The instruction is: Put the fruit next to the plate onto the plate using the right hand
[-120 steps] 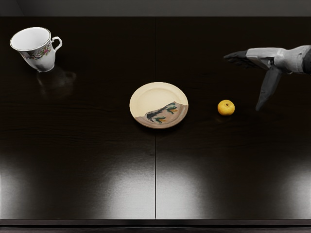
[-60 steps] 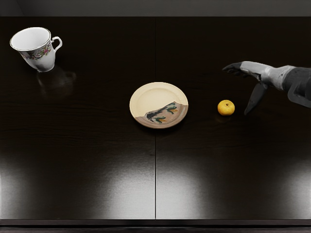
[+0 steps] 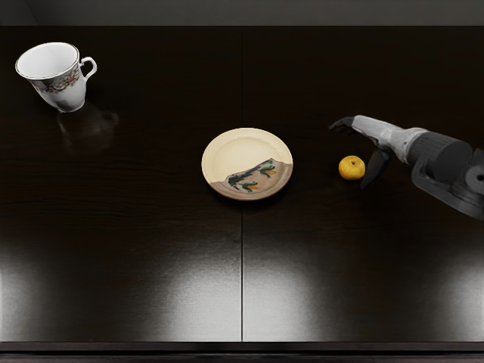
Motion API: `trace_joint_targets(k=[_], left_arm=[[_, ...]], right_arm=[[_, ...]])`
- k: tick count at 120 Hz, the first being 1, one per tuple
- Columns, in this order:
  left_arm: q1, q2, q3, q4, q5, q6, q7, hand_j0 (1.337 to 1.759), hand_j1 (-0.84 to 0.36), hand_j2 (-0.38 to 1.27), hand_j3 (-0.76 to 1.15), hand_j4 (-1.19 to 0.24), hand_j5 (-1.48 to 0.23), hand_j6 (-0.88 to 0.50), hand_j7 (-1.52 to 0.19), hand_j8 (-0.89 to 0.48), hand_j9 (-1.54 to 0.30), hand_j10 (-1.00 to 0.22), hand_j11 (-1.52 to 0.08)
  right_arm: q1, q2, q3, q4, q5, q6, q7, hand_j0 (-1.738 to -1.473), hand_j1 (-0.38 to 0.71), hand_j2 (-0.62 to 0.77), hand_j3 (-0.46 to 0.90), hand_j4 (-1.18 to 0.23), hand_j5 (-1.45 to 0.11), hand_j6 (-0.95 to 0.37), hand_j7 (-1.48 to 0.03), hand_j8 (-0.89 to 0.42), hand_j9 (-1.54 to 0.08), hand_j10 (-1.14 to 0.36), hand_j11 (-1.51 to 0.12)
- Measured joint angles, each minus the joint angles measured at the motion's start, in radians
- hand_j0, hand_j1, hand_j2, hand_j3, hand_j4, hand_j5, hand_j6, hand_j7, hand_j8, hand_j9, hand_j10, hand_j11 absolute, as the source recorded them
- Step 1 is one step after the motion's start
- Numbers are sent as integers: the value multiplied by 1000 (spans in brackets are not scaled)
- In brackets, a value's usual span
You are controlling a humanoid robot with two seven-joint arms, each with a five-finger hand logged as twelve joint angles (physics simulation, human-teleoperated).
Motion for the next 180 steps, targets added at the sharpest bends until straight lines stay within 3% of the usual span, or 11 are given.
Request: trace_joint_targets(k=[55, 78, 180], left_arm=[[0, 0, 0, 0, 0, 0, 0, 1658, 349, 0, 0, 0, 0, -1, 0, -1, 0, 0, 0], [0, 0, 0, 0, 0, 0, 0, 1658, 349, 0, 0, 0, 0, -1, 0, -1, 0, 0, 0], [0, 0, 0, 0, 0, 0, 0, 1658, 349, 0, 0, 0, 0, -1, 0, -1, 0, 0, 0]], right_arm=[[-46, 7, -40, 8, -33, -122, -1, -1658, -19, -51, 0, -282, -361, -284, -360, -283, -361, -281, -361], [-65, 18, -43, 0, -37, -158, -25, -1658, -5, -54, 0, -293, -376, -295, -375, -294, -376, -293, -376], [-67, 116, -42, -108, -26, -184, -31, -1658, 52, -63, 0, -339, -438, -341, -437, -340, -437, -339, -437]])
